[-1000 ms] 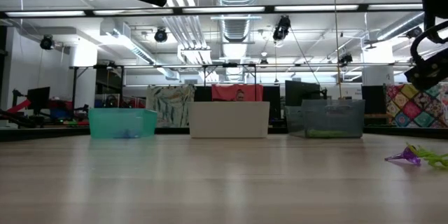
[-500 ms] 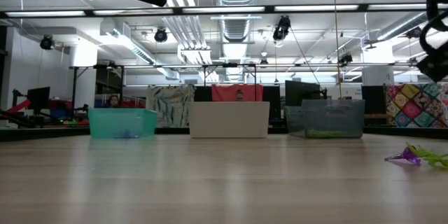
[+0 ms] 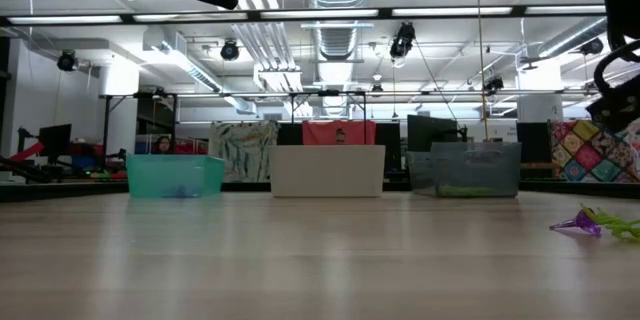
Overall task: Sort Halloween decoration
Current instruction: Put the green spider toy into the black bin
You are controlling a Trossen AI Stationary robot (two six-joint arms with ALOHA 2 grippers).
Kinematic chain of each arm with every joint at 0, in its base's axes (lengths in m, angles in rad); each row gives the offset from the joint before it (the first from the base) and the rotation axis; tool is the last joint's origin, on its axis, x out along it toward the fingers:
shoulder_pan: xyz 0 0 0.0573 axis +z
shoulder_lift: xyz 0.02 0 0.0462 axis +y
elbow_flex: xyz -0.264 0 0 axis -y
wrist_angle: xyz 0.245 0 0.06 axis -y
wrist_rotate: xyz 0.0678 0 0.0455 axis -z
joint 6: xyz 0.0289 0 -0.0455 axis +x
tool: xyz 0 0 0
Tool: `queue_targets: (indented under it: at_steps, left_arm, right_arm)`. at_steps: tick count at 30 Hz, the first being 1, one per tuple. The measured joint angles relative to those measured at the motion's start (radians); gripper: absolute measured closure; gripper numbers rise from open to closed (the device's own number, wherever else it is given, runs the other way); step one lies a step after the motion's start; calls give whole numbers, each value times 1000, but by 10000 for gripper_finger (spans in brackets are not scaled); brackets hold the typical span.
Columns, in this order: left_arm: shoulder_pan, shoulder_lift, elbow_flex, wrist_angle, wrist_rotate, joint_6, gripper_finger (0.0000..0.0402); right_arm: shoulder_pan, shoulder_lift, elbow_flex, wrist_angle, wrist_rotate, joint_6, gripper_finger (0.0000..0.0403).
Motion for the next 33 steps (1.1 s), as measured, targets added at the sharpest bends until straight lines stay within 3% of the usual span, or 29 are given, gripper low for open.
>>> queue_targets:
  at_steps: [8,20,33]
  left_arm:
    - [0,0,0,0,0,0,323]
    - [0,0,0,7,0,0,323]
    - [0,0,0,9,0,0,323]
  right_arm:
    - [-11,-22,23,35,188,-9,394]
    - [-25,-61,35,29,180,-39,385]
    - [-25,-54,29,42,161,-14,257]
